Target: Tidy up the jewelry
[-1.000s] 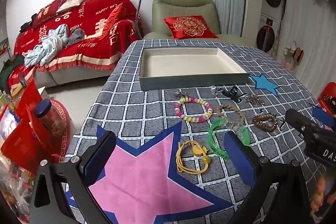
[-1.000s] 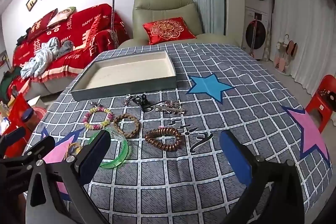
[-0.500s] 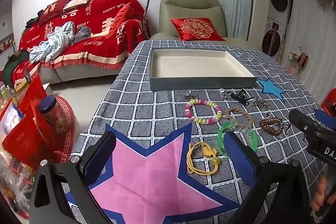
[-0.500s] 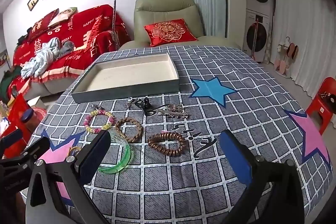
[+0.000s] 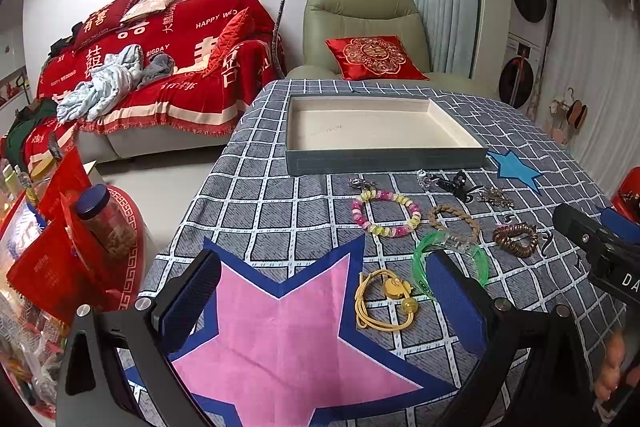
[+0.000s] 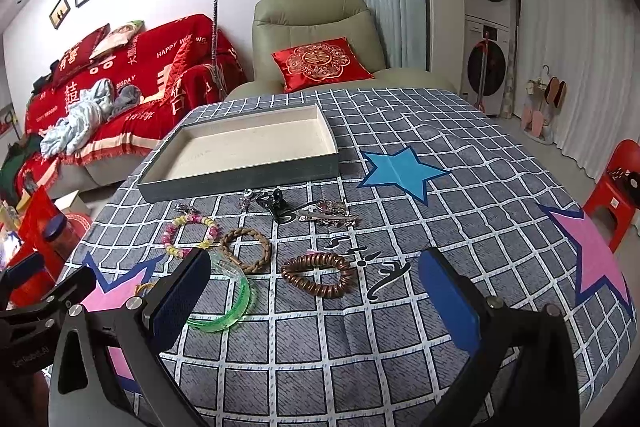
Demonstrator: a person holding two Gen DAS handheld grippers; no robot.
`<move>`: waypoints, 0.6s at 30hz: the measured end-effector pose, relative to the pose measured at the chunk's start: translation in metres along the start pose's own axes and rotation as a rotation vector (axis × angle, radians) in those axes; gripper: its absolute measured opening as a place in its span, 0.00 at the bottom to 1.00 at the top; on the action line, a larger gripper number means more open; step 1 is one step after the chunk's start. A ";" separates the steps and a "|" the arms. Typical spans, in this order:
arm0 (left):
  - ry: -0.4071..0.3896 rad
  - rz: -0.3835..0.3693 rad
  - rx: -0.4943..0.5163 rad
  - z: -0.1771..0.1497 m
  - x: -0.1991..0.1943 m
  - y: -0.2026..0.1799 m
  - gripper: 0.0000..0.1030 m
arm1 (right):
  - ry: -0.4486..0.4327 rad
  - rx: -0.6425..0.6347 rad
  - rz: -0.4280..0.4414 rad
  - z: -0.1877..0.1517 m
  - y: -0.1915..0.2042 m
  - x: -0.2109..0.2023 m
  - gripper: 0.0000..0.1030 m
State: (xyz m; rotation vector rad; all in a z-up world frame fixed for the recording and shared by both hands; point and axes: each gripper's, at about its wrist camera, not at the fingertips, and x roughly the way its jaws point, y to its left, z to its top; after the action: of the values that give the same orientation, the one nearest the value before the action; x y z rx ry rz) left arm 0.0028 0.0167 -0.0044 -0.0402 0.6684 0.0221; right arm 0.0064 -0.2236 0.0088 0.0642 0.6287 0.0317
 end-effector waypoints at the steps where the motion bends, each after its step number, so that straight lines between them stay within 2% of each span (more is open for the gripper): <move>1: -0.001 -0.001 0.000 0.000 -0.001 0.000 1.00 | 0.000 0.000 0.000 0.000 0.000 0.000 1.00; 18: 0.010 0.000 -0.002 -0.003 -0.001 0.001 1.00 | 0.000 0.001 -0.001 -0.001 0.001 0.000 1.00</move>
State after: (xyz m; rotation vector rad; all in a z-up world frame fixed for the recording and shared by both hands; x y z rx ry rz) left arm 0.0003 0.0174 -0.0057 -0.0420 0.6785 0.0225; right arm 0.0057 -0.2225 0.0085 0.0650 0.6289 0.0303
